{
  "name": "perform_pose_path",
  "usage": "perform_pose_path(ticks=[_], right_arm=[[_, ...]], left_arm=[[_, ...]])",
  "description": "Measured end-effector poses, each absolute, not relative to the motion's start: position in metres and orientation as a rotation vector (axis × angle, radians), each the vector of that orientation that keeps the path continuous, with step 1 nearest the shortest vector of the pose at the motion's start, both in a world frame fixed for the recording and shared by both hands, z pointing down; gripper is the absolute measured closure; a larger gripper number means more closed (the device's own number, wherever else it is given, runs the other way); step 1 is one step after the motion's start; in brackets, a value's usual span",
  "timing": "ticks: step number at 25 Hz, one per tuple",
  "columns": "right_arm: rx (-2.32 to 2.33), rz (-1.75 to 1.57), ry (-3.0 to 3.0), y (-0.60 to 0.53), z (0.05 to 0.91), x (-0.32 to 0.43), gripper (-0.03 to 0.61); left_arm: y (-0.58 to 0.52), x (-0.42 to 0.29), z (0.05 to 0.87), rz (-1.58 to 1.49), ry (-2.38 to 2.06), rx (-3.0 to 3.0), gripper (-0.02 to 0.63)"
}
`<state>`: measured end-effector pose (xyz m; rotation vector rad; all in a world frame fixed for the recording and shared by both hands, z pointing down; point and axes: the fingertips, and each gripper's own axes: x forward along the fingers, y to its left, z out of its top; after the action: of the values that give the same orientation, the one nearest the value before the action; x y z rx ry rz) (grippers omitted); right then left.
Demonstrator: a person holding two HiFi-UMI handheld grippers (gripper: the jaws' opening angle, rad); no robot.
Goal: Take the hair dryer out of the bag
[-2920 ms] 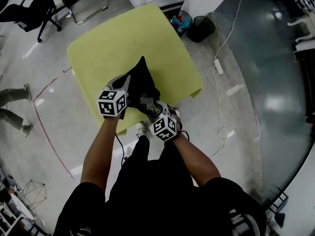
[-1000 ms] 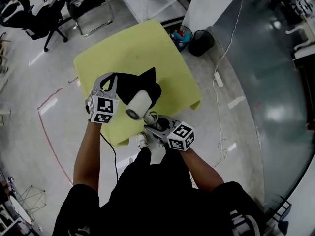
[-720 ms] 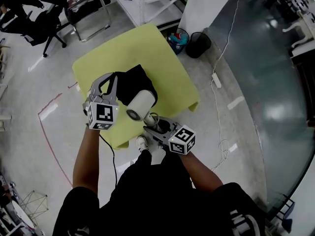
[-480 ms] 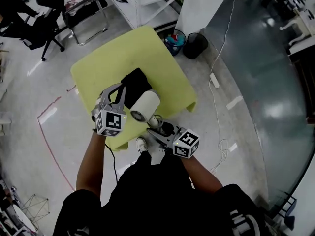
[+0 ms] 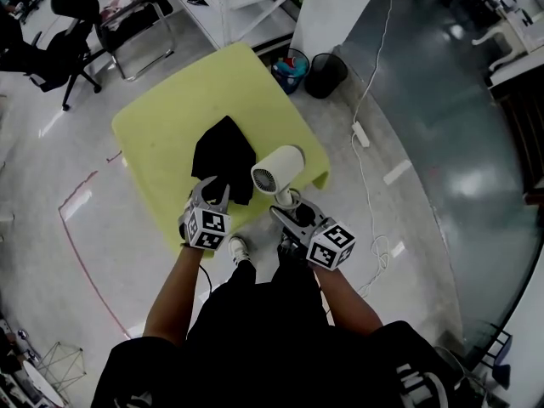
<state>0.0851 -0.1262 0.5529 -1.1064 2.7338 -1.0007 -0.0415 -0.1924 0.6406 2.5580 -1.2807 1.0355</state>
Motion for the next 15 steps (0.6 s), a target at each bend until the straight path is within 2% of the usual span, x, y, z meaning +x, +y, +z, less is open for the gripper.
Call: perform_pose_path(ticks=[3,4,9,15], right_arm=[[-1.144,-0.989,2.722,-0.131,0.554,0.090,0.387],[-1.154,-0.986,2.717,-0.132,0.554,0.090,0.387],[-1.187,-0.938,2.725,-0.143,0.547,0.083,0.387],[-1.179,-0.848,2.725,-0.155,0.520,0.072,0.387]], left_arm=[[-0.176,-0.043,0.654,1.020,-1.263,2.500,0.385],[-0.169,-0.044,0.655,1.003,-1.260,2.483,0.363],[-0.138,-0.058,0.635,0.867,-1.284,2.447,0.316],[-0.132,-0.072,0.578,0.706,-1.405,2.481,0.316]])
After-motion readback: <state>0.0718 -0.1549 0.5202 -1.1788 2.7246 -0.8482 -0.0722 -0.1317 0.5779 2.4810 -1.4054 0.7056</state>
